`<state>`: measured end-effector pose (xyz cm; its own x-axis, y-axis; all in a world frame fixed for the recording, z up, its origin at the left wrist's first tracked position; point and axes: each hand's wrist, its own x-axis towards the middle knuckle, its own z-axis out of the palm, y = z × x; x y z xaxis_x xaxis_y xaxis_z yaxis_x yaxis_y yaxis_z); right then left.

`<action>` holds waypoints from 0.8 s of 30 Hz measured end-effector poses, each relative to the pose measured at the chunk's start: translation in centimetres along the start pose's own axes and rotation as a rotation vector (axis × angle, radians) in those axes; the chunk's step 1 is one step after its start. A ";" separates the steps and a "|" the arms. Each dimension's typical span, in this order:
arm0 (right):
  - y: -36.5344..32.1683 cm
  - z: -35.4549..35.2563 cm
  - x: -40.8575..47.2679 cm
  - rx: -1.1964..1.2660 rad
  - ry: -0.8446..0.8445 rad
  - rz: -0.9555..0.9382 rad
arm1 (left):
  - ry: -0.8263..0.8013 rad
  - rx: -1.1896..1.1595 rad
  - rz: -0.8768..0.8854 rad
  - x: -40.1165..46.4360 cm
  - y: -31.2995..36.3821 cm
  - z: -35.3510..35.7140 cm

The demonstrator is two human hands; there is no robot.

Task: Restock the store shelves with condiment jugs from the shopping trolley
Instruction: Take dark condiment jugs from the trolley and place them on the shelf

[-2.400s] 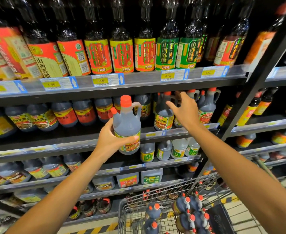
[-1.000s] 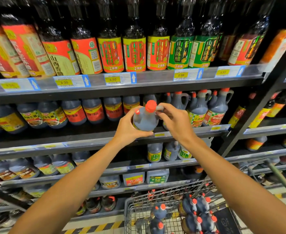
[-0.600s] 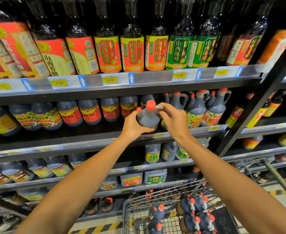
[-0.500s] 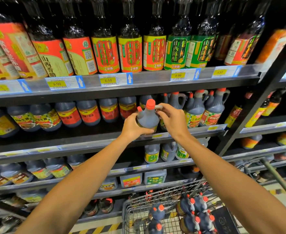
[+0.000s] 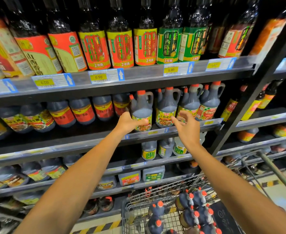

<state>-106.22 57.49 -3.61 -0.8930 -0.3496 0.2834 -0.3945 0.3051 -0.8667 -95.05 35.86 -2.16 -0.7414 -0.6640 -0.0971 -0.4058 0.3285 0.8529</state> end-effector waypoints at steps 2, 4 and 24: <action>0.6 0.7 0.5 -0.105 -0.049 0.037 | 0.018 -0.002 0.018 -0.6 -0.1 0.2; 0.9 1.6 1.3 -0.278 -0.088 0.038 | 0.051 0.038 0.044 -1.0 -0.7 0.6; 2.4 2.1 5.0 -0.529 -0.356 -0.067 | 0.139 0.017 0.138 -0.6 -2.5 1.7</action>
<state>-111.14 54.65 -5.13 -0.7717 -0.6285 0.0974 -0.5820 0.6361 -0.5066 -94.50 36.63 -5.07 -0.7101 -0.6979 0.0931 -0.3152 0.4333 0.8443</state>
